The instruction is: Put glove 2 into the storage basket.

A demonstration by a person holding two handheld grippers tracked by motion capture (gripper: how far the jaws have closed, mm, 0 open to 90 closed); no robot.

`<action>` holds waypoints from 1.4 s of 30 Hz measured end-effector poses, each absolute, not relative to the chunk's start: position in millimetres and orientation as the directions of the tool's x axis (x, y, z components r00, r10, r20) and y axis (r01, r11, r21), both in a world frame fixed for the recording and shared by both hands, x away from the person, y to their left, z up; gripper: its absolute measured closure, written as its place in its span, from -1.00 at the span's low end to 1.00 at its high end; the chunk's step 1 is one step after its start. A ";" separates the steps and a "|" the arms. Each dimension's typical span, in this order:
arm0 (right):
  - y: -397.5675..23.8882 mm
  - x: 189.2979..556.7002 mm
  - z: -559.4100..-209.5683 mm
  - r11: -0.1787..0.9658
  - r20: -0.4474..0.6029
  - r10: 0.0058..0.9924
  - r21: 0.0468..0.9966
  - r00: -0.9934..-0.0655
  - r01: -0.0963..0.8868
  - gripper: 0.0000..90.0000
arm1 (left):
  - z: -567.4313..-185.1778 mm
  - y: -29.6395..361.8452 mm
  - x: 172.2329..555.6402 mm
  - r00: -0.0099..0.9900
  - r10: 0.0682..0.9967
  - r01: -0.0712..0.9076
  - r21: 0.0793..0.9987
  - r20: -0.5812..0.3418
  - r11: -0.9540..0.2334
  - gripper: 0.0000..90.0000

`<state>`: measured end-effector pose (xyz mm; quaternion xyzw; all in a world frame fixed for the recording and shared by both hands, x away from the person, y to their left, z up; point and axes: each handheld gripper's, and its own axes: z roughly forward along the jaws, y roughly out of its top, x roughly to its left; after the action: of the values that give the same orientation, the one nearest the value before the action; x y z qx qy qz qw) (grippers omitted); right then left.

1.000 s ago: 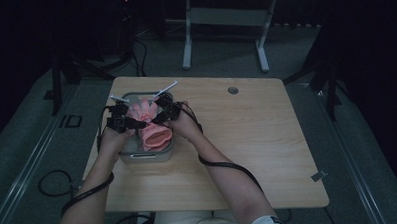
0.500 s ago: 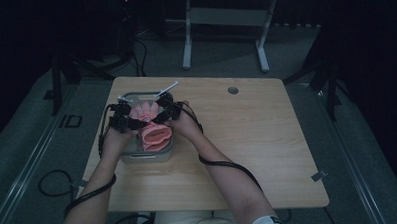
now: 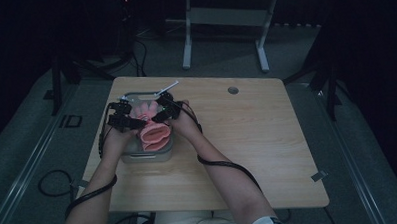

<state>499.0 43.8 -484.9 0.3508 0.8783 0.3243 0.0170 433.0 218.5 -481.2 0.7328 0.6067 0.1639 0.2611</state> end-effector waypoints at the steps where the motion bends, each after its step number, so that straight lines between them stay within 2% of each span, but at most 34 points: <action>1: 42.9 499.0 -484.9 0.535 0.208 0.623 0.590 -0.754 0.605 0.21 | -480.2 219.5 432.4 0.212 0.974 0.801 0.585 -0.083 -0.125 -0.41; 6: 36.3 500.2 -474.1 0.478 0.268 0.611 0.624 -0.744 0.618 0.21 | -470.5 224.8 427.4 0.206 0.973 0.753 0.652 -0.103 -0.090 -0.42; 9: 36.5 498.7 -465.1 0.476 0.269 0.591 0.645 -0.761 0.598 0.15 | -464.2 229.8 426.0 0.214 0.965 0.733 0.678 -0.154 -0.055 -0.50; 12: 36.3 496.6 -458.8 0.473 0.269 0.578 0.660 -0.771 0.585 0.11 | -459.0 230.1 424.3 0.238 0.959 0.727 0.683 -0.157 -0.068 -0.66; 16: 31.8 494.3 -449.2 0.459 0.274 0.566 0.679 -0.778 0.573 0.03 | -452.4 227.8 419.9 0.257 0.953 0.710 0.700 -0.158 -0.075 -0.69; 23: 10.7 489.7 -431.1 0.450 0.264 0.547 0.708 -0.795 0.544 -0.27 | -440.5 225.5 408.7 0.300 0.937 0.652 0.756 -0.181 -0.062 -0.96; 29: -14.1 484.2 -426.4 0.458 0.252 0.514 0.728 -0.820 0.511 -0.49 | -435.2 210.9 394.8 0.357 0.923 0.615 0.780 -0.141 -0.119 -0.98; 34: -30.1 473.9 -428.3 0.479 0.221 0.498 0.736 -0.839 0.478 -0.55 | -432.4 184.6 381.9 0.458 0.883 0.563 0.803 -0.105 -0.197 -0.98; 42: -61.6 457.3 -435.2 0.493 0.166 0.504 0.751 -0.847 0.440 -0.57 | -427.9 151.3 365.4 0.535 0.842 0.515 0.817 -0.070 -0.259 -0.98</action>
<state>457.3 -61.6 -435.2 0.2736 0.8631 0.4228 0.0380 365.4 151.3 -427.9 0.7692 0.4409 0.1950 0.4195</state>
